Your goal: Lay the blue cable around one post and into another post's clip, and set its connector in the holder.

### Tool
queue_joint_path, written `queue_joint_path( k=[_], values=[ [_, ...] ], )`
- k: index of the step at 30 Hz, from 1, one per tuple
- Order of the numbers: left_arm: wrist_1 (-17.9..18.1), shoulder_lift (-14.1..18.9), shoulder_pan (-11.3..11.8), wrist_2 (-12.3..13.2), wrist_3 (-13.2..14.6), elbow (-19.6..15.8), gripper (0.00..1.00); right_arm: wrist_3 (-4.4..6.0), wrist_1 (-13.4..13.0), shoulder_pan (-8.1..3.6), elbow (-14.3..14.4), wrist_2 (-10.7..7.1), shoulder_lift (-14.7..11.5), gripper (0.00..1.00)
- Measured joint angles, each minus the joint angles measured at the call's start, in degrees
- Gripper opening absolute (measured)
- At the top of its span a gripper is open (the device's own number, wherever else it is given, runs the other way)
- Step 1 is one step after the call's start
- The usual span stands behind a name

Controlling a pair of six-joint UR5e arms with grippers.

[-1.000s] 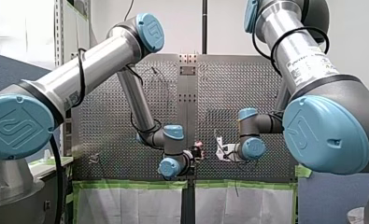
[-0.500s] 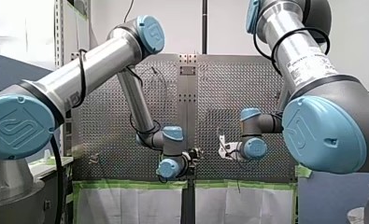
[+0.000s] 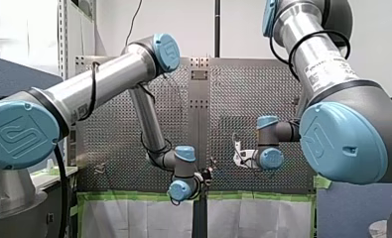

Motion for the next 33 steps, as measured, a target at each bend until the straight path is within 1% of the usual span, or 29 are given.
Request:
queue_joint_path(
  k=[4, 6, 12, 17, 21, 27, 33],
  values=[
    [-0.02, -0.27, 0.12, -0.01, -0.23, 0.37, 0.0, -0.24, -0.31, -0.05, -0.41, 0.08, 1.57, 0.0],
    [-0.04, -0.29, 0.24, -0.08, -0.25, 0.48, 0.0, -0.18, -0.66, -0.07, -0.62, 0.07, 2.05, 0.0],
    [-0.04, -0.26, 1.01, -0.95, -0.25, 1.12, 0.0, -0.24, -0.73, -0.02, -1.59, -0.16, 2.62, 0.0],
    [-0.58, -0.28, 1.7, -2.65, 0.0, 2.28, 0.0, -0.08, -0.47, -0.14, -2.39, -0.16, 2.76, 0.0],
    [-1.1, -0.3, 2.17, -3.74, 0.48, 3.12, 0.0, -0.19, -0.41, -0.17, -3.04, -0.25, 2.89, 0.0],
    [-2.02, -0.32, 2.8, -3.93, 1.0, 4.62, 0.0, -0.36, 0.42, -0.21, -4.47, -0.11, 3.51, 0.0],
    [-2.46, -0.32, 3.01, -4.01, 1.92, 5.66, 0.0, -0.77, 2.06, -0.12, -6.7, 0.04, 5.59, 0.0]
  ],
)
